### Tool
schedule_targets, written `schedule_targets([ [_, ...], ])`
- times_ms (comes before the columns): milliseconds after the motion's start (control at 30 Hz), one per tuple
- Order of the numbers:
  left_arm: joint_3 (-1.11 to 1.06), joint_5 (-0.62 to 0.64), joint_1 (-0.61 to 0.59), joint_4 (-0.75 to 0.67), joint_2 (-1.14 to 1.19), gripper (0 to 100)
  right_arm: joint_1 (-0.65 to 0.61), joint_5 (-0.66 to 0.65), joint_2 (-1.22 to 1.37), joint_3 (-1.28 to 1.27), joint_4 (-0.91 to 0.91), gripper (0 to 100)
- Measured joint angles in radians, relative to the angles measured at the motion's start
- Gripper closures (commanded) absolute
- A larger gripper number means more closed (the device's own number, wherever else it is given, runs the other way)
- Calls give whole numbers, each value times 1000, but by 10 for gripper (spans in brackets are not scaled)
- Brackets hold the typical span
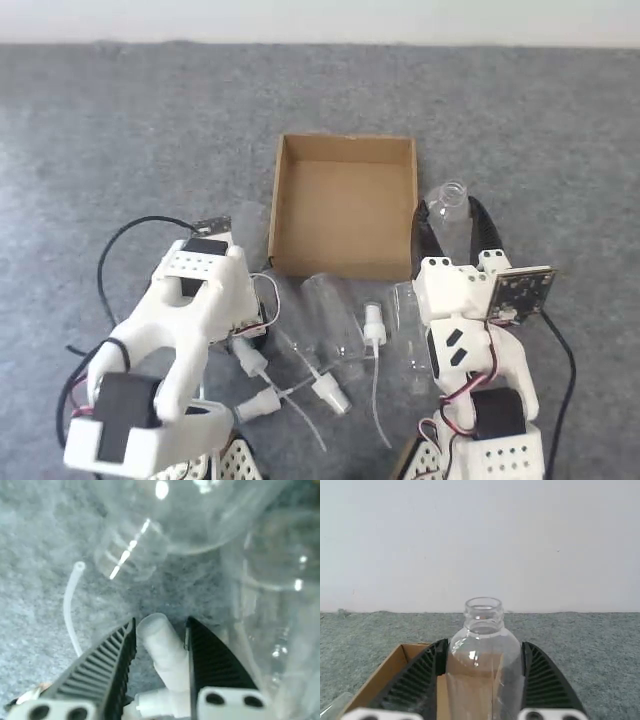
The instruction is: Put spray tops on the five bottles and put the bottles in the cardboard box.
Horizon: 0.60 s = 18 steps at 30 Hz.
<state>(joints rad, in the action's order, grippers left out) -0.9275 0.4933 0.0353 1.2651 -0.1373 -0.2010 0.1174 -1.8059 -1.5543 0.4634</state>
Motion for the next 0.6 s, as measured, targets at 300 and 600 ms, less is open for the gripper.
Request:
schedule_targets([
  [300, -11, 92, 12, -83, -3, 988, 0, 0, 0, 0, 0, 916],
  [600, -8, 100, 12, -84, -2, 988, 0, 0, 0, 0, 0, 915],
])
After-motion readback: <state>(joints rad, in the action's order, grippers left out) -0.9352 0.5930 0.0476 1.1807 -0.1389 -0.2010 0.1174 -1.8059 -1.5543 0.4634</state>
